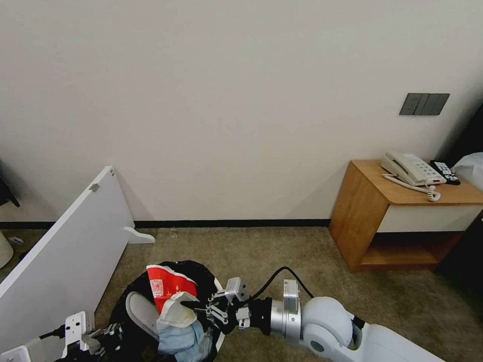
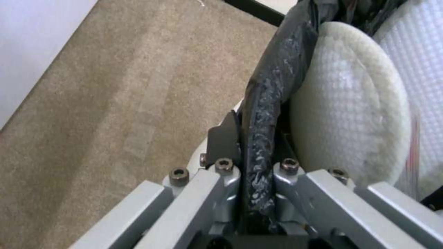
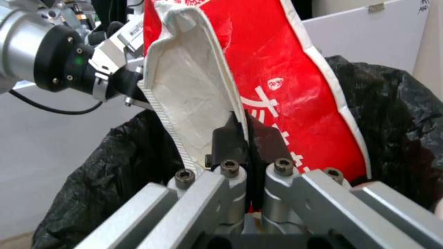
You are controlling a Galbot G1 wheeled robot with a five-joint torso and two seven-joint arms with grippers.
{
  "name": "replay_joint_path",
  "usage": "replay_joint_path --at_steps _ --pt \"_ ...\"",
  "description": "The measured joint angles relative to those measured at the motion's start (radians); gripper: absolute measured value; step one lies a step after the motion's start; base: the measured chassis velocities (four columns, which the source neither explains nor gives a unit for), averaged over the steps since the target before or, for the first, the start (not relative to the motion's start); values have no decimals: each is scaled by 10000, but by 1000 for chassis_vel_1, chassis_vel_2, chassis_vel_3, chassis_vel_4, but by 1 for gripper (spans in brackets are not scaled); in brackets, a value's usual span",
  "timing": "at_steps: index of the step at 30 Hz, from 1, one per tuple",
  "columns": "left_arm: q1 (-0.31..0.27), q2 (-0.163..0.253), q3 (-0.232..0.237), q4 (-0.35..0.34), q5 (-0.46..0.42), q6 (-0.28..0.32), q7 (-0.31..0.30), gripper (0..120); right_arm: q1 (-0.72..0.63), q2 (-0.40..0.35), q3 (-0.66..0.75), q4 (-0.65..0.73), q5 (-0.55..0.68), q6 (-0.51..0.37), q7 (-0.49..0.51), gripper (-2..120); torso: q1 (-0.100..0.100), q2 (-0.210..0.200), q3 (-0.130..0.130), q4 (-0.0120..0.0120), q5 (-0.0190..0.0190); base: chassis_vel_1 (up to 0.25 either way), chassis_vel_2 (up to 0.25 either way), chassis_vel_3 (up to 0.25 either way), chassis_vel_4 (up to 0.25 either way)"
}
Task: Pick up the trash bin, then pick up the garbage from the floor and place it into the trash bin.
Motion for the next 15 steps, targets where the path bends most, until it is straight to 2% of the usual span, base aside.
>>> replay_joint_path --at_steps 11,13,15 --pt "5 -19 20 0 -48 4 -11 2 15 97 -90 -116 -168 -52 287 0 0 0 0 0 0 0 0 0 0" --pt "6 -15 21 0 -51 5 -10 2 24 96 -94 -117 -190 -52 325 4 0 0 0 0 0 0 0 0 0" --pt "-5 2 16 0 -67 5 -15 2 28 66 -97 -89 -239 -51 370 16 0 0 0 -1 0 0 0 0 0"
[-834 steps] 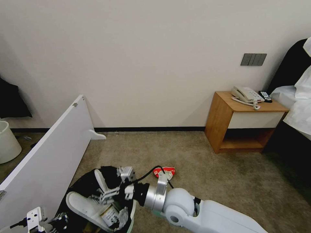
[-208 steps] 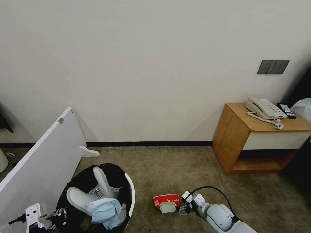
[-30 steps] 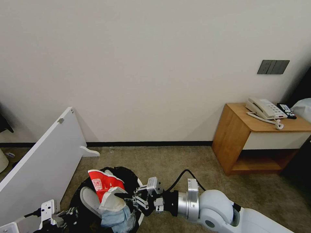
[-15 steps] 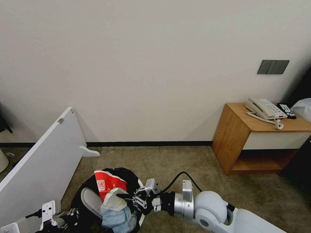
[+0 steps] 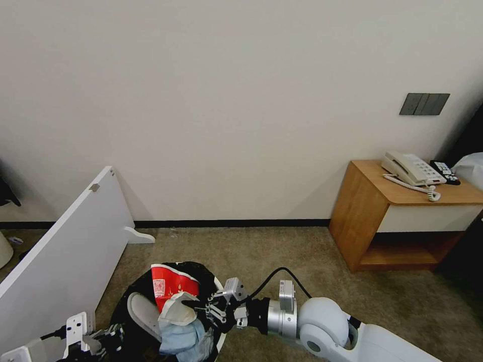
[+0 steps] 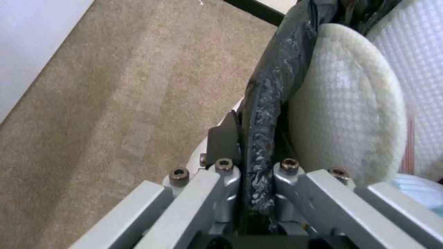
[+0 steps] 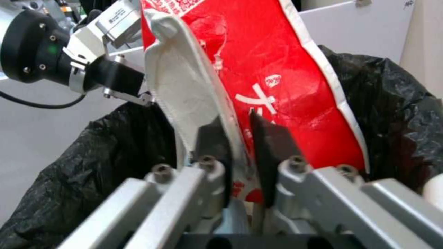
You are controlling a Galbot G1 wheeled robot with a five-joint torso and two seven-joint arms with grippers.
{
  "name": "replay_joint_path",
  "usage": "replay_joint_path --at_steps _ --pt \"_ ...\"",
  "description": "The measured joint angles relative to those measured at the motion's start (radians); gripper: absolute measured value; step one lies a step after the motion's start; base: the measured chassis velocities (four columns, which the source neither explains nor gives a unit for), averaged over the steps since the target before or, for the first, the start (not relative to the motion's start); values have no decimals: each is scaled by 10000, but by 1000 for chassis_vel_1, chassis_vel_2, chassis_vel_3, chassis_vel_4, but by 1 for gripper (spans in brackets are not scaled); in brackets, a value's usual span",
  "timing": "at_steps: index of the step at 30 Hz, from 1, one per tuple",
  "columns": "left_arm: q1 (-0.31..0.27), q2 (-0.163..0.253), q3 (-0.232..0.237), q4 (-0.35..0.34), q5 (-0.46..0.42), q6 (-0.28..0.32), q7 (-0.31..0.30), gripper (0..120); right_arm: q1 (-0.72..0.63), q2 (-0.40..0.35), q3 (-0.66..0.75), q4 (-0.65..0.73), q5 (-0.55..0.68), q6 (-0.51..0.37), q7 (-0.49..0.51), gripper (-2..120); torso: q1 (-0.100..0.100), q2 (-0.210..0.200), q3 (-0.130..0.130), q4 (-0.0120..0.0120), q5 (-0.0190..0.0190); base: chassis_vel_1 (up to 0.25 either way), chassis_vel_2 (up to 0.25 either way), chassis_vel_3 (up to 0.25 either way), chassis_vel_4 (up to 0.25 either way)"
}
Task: Pick up the trash bin, then pick up the garbage from the floor and place it into the trash bin.
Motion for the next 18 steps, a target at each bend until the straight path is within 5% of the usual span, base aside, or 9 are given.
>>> replay_joint_path --at_steps 18 --pt "-18 -8 -14 0 -23 2 -8 2 -265 -253 168 356 -254 99 -32 82 0 0 0 0 0 0 0 0 0"
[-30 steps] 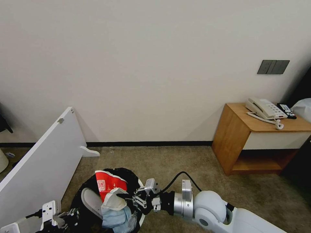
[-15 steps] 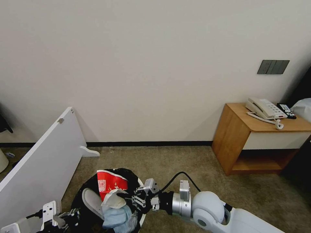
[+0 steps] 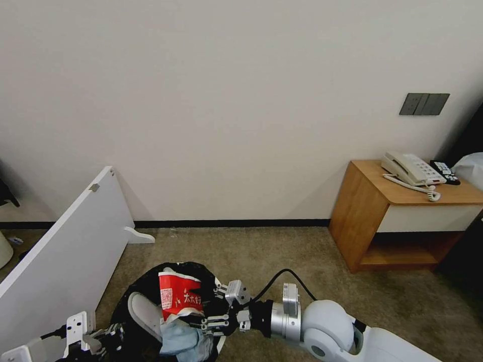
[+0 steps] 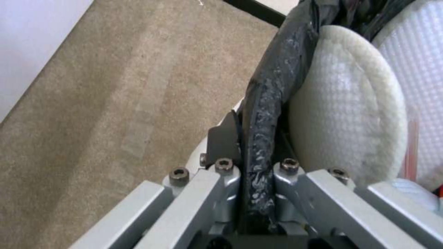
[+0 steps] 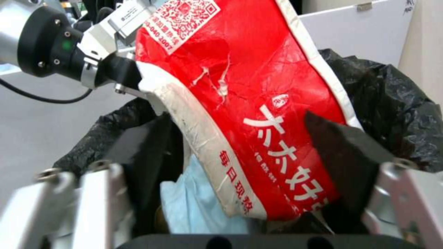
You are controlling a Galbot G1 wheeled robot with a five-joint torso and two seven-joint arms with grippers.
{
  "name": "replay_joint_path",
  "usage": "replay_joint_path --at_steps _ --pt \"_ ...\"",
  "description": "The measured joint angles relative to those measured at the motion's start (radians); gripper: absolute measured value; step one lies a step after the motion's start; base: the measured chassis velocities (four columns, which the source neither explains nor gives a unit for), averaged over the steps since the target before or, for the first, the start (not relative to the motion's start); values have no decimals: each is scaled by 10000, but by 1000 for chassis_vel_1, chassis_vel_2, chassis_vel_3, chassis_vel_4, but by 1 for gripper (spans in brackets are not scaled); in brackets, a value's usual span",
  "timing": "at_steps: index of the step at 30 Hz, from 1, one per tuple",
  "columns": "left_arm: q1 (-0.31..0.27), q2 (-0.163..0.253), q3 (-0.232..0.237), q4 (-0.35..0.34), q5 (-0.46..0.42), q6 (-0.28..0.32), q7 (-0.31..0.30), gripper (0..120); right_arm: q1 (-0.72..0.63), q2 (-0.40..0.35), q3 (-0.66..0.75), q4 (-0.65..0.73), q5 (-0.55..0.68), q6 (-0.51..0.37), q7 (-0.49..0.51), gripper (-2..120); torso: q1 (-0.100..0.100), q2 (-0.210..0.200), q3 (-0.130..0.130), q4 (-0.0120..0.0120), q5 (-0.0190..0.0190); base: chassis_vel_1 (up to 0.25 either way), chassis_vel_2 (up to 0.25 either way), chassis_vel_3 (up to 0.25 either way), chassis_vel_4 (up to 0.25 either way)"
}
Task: Pick up the trash bin, then pick up the garbage from the floor and place it into the trash bin.
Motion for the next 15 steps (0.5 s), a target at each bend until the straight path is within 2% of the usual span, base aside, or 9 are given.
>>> replay_joint_path --at_steps 4,6,15 --pt "-7 -3 -23 0 -10 0 0 2 -57 -88 70 129 -8 11 -15 96 0 0 0 0 0 0 0 0 0" --pt "-9 -4 -37 0 -11 0 0 2 -97 -146 116 195 -17 15 -27 99 0 0 0 0 0 0 0 0 0" --pt "-11 -28 -52 0 -17 0 0 2 -245 -511 377 522 -14 77 -124 100 0 0 0 1 0 0 0 0 0"
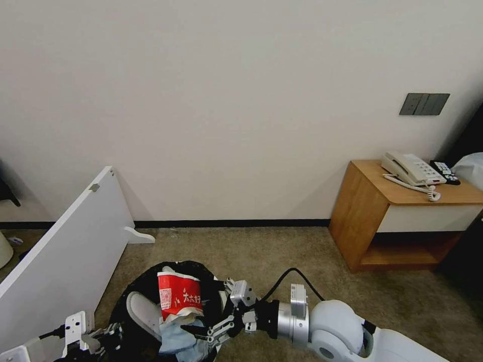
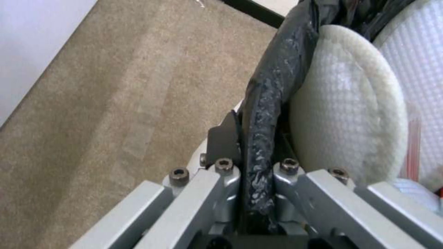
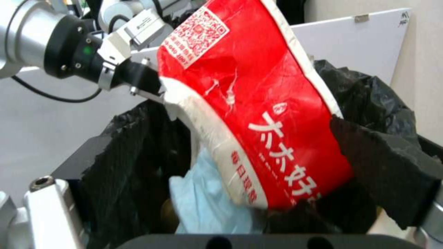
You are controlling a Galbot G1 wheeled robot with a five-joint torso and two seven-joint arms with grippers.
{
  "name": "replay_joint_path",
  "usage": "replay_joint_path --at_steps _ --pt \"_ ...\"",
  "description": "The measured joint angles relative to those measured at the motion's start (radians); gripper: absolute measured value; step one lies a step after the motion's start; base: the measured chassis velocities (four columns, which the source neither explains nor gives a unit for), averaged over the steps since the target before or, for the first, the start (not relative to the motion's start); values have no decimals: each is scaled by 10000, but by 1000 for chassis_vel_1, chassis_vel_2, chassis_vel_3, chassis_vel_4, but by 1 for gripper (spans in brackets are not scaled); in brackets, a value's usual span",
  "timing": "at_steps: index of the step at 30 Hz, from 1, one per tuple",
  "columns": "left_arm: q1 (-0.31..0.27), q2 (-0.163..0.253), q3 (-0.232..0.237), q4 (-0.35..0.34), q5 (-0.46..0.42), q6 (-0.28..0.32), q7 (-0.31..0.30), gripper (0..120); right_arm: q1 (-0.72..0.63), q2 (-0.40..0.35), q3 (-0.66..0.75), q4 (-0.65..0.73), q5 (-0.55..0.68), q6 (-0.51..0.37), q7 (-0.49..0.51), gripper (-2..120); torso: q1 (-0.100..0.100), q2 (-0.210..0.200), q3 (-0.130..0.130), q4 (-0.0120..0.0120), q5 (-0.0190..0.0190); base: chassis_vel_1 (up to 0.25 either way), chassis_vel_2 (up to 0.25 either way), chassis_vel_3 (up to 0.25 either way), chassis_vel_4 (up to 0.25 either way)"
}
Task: Pick up the trash bin, then pick up the garbage from the floor and place it into the trash bin.
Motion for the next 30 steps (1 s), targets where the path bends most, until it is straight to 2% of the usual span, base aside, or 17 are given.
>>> replay_joint_path --at_steps 6,12,17,20,21,23,28,30 --pt "5 -15 -25 0 0 0 0 2 -187 -341 242 248 -10 99 -46 100 0 0 0 -1 1 0 0 0 0" --pt "12 -106 -34 0 13 -2 0 2 -696 -549 1259 793 -20 340 -34 100 0 1 0 -1 0 0 0 0 0" --pt "-10 -195 -97 0 41 -2 9 2 -1197 -331 3160 1189 234 476 244 100 0 1 0 1 0 0 0 0 0" --pt "-9 -220 -110 0 54 -2 17 2 -1394 -259 3687 1243 301 481 340 100 0 0 0 2 0 0 0 0 0" --pt "-24 -246 -124 1 74 -3 25 2 -1722 -191 4364 1311 310 484 432 100 0 0 0 1 0 0 0 0 0" --pt "-51 -271 -141 1 90 -3 30 2 -1997 -133 4793 1373 284 486 493 100 0 0 0 0 -1 0 0 0 0" --pt "-67 -424 -160 0 278 -14 113 2 -3524 300 6767 1565 -414 605 893 100 0 0 0 -2 0 0 0 0 0" --pt "-69 -446 -159 1 331 -22 132 2 -3859 410 7139 1605 -624 655 989 100 0 0 0 -1 1 0 0 0 0"
